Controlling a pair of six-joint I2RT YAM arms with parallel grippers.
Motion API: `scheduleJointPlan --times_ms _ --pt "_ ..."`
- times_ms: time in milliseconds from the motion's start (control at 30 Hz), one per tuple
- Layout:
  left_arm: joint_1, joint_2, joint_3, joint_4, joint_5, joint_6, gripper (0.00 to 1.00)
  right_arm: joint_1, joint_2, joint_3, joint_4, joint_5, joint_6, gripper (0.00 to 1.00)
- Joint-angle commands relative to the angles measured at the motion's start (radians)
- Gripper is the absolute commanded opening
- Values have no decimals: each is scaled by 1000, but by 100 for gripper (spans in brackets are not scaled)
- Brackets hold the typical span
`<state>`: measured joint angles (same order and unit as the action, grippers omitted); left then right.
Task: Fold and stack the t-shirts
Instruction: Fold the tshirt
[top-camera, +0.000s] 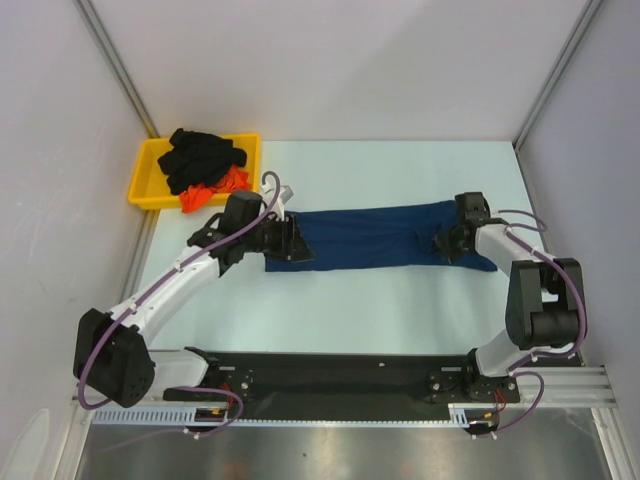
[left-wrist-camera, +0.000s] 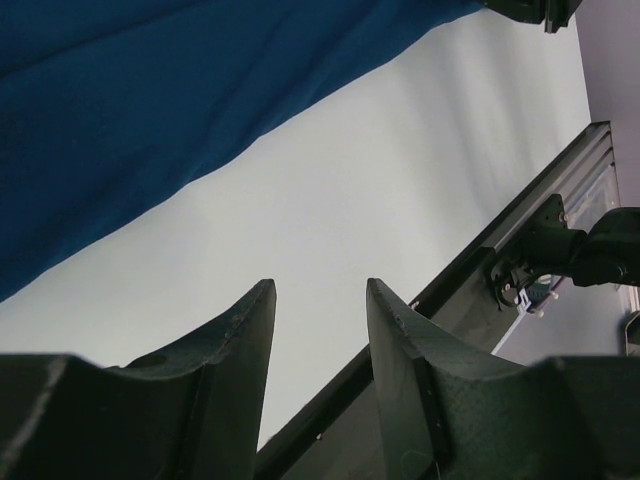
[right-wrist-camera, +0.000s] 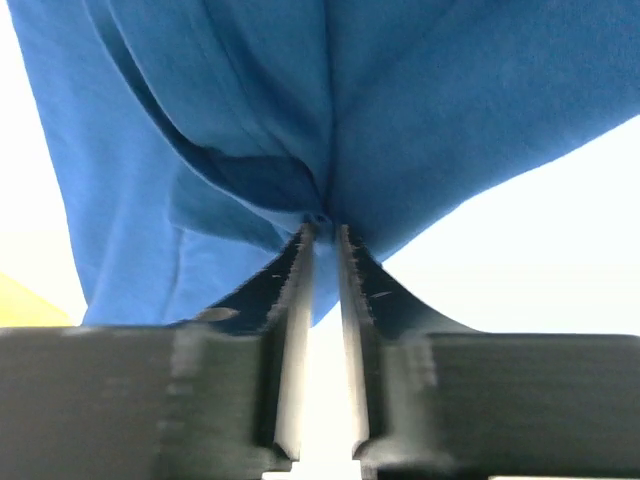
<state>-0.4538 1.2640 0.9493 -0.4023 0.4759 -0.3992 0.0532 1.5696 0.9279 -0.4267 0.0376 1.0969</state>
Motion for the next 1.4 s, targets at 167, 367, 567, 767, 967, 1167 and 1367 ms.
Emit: scheduleJointPlan --times_ms 167,367,567,767,967,1167,1367 --pt "10 -20 -12 39 23 8 47 -35 -102 98 -67 -22 -237 52" --pt "10 -15 -14 39 23 2 47 -168 128 371 -240 -108 -506 72" --pt "10 -3 -3 43 33 -7 47 -199 292 645 -290 -206 -588 68" --pt "10 -17 -4 34 18 -10 47 -141 552 992 -596 -38 -635 68" --pt "12 -18 -7 42 13 -16 47 -61 561 997 -603 171 -465 63" --pt "12 -25 -4 33 7 -10 47 -12 660 1121 -679 287 -387 60" --pt "17 -41 -7 22 -2 -3 47 2 724 1197 -713 350 -348 52"
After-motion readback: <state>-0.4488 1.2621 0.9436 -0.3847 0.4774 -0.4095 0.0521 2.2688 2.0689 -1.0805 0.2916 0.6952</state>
